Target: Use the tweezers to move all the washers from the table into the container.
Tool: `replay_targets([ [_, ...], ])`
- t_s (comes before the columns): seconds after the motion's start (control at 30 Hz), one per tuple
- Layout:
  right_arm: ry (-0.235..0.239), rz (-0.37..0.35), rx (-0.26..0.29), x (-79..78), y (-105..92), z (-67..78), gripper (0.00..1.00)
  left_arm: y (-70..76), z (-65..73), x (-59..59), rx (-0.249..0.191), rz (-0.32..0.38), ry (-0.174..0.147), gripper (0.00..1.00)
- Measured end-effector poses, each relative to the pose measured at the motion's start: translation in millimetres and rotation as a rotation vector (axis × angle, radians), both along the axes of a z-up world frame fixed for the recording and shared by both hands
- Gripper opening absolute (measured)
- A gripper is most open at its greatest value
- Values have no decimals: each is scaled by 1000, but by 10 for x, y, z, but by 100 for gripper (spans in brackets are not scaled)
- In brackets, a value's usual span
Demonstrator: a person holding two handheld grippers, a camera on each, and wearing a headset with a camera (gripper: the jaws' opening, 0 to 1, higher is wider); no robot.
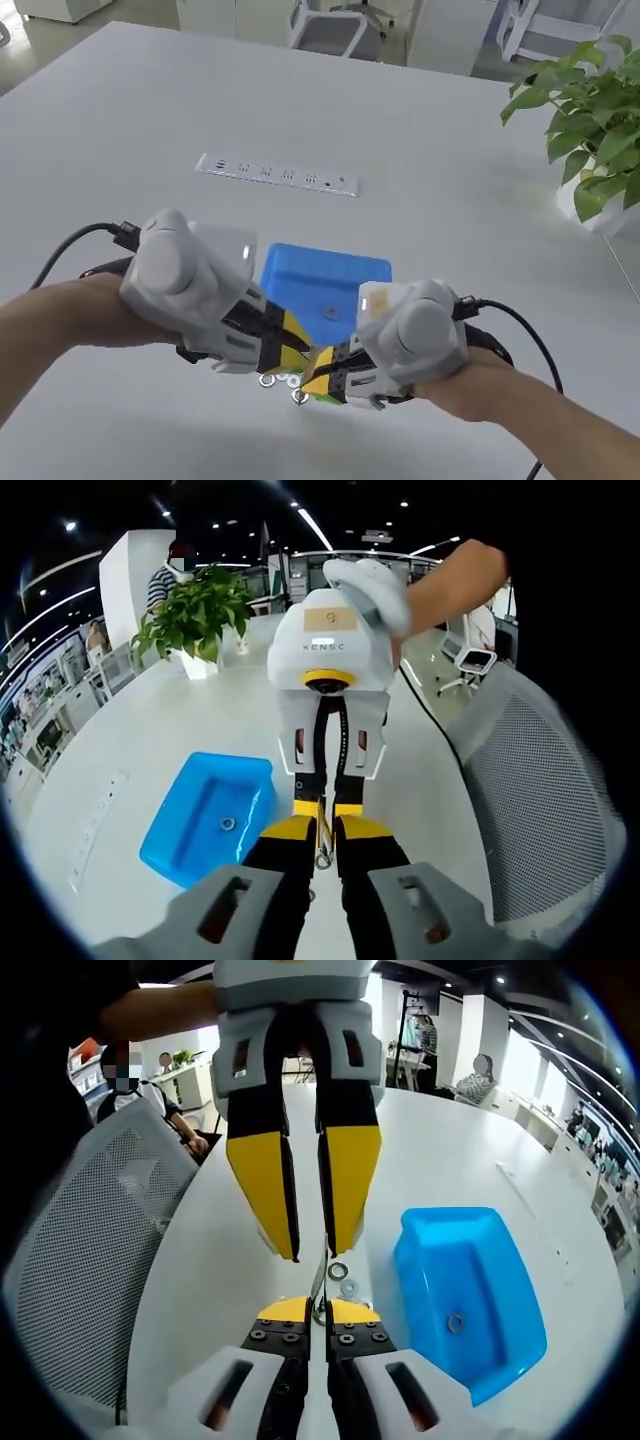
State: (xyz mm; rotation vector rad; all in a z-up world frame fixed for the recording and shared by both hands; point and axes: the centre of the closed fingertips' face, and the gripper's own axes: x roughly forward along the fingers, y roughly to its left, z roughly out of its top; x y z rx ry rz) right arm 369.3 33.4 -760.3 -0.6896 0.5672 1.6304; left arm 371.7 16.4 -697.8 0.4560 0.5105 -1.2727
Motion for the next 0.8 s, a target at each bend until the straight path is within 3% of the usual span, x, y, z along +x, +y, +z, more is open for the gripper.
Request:
replay_targets([
  [0.6,2,-12,5,7,-19,4,4,255,-82,-113,-17,81,45,22],
  [0.8,-2,-16,9,27,-35,40,4,338,-149,-160,-27,119,71,29],
])
